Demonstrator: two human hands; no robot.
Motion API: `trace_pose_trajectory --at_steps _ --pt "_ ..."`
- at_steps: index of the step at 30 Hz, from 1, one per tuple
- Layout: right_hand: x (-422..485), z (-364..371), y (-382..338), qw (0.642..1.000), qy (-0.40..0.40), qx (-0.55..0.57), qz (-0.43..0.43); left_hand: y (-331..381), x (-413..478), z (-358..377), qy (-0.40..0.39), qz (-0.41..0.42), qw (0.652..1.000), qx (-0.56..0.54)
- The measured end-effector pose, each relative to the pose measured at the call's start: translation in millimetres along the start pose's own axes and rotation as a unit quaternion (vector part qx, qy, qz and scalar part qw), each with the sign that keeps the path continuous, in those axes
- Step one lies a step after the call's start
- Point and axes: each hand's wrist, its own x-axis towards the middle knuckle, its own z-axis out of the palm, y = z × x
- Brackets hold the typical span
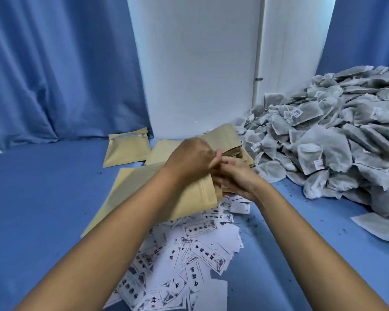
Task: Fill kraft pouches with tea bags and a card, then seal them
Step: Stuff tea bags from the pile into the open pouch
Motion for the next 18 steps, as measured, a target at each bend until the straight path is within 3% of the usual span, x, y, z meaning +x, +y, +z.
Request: trace_pose_trajectory --at_steps 1,3,4,6,7,11,15,18 --pt "1.2 -1.3 5.1 0.999 0.024 -0.039 -0.020 -4.3 -3.6 -3.5 -0.020 -0.009 1.000 0.004" --pt "-6.1 -11.4 17.5 0.970 0.046 -0.233 -0.042 -7.7 -9.0 2.3 -0.034 -0.006 0.999 0.001" --pt "-14.1 -13.3 26.9 0.946 -0.003 -0.323 -0.026 -8.1 -12.7 6.6 -0.028 -0.001 1.000 -0.005" --pt "-29.8 -11.8 55.9 0.903 -0.138 -0.402 0.061 -6.8 -21.1 13.6 -0.034 -0.008 0.999 -0.007" --pt "-34.0 -10.6 70.6 0.885 -0.164 -0.429 0.081 -6.3 -26.0 19.5 -0.037 -0.004 0.999 -0.009" --pt "-35.1 -5.8 90.2 0.822 -0.129 -0.553 -0.035 -7.8 -42.8 33.0 -0.044 -0.004 0.998 -0.043" --pt "-37.8 -18.3 76.8 0.834 -0.080 -0.539 -0.084 -12.4 -42.3 29.4 -0.007 -0.031 0.998 -0.058" --pt "-38.2 -33.6 62.1 0.858 0.056 -0.490 -0.140 -13.8 -40.3 26.1 -0.008 -0.044 0.997 -0.070"
